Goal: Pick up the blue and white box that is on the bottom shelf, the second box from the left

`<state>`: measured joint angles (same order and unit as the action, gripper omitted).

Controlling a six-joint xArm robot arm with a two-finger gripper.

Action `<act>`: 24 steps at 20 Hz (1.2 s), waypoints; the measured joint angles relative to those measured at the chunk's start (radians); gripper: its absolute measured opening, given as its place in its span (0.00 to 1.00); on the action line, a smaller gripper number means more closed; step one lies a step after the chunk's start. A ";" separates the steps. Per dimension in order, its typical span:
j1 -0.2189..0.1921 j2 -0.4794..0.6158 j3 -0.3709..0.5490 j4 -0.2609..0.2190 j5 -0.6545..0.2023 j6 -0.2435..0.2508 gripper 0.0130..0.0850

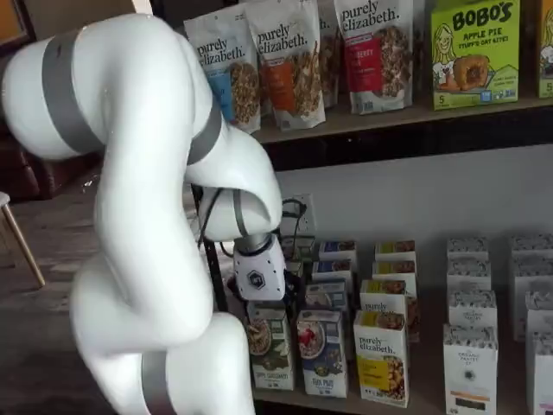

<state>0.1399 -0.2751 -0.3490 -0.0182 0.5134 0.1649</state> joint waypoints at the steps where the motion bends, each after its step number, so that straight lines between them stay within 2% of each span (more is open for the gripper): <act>1: -0.006 0.029 -0.012 -0.003 -0.019 -0.003 1.00; 4: -0.023 0.128 -0.054 -0.026 -0.078 0.000 1.00; 9: -0.030 0.220 -0.075 -0.057 -0.171 0.021 1.00; 16: -0.014 0.327 -0.098 -0.093 -0.256 0.073 1.00; 19: -0.004 0.372 -0.118 -0.082 -0.272 0.072 1.00; 20: -0.004 0.388 -0.126 -0.098 -0.278 0.087 1.00; 23: -0.014 0.438 -0.154 -0.225 -0.305 0.203 1.00; 24: -0.017 0.454 -0.164 -0.250 -0.315 0.225 1.00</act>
<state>0.1231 0.1787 -0.5125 -0.2684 0.1983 0.3897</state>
